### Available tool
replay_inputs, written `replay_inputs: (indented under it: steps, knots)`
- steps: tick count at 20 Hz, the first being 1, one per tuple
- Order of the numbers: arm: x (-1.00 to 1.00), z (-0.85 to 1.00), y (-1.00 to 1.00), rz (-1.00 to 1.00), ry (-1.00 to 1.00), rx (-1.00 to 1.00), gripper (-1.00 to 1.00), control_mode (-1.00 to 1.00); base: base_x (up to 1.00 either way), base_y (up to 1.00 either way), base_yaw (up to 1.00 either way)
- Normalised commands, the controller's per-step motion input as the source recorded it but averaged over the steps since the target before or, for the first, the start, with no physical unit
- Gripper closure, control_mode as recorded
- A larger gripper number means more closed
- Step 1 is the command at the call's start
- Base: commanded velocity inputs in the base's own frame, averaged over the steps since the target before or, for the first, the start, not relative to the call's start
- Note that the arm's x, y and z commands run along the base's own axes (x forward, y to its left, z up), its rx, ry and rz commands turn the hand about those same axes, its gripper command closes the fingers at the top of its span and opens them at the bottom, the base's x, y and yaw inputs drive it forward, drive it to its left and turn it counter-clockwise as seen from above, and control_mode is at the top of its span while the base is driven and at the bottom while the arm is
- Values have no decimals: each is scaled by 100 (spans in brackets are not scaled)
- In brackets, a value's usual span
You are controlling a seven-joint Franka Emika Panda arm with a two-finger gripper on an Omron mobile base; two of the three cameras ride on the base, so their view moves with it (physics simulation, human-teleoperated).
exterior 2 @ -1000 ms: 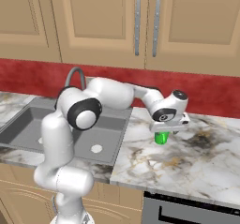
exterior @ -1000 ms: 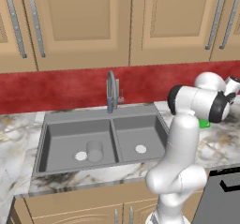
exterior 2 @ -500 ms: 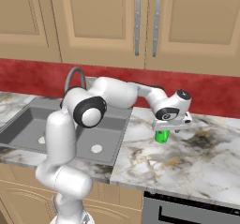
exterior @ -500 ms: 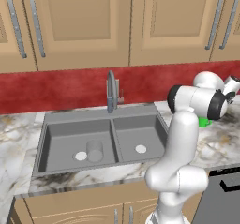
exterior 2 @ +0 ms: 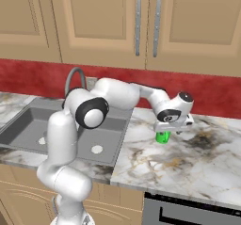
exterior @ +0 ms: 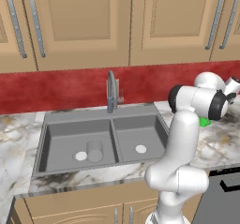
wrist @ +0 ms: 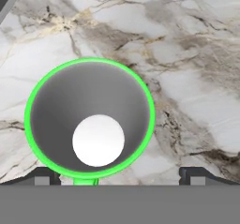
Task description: Place the glass cup in the left basin and the mug in the right basin of the sink.
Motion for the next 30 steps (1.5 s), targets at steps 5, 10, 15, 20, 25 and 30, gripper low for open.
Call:
replay_inputs:
  steps: [5,10,15,20,25,30]
  knots:
    - [-2,-12,5,-3,-3,0,-100,-100,0,0,0]
    - [0,-15,10,-6,-6,0,-100,-100,0,0,0]
    - [-1,-13,15,-7,-4,0,100,-100,0,0,0]
    - [0,-17,11,-7,0,0,100,-100,0,0,0]
    - [-1,-21,10,-8,0,0,100,-100,0,0,0]
    - [-18,-1,12,-3,-1,0,100,-100,0,0,0]
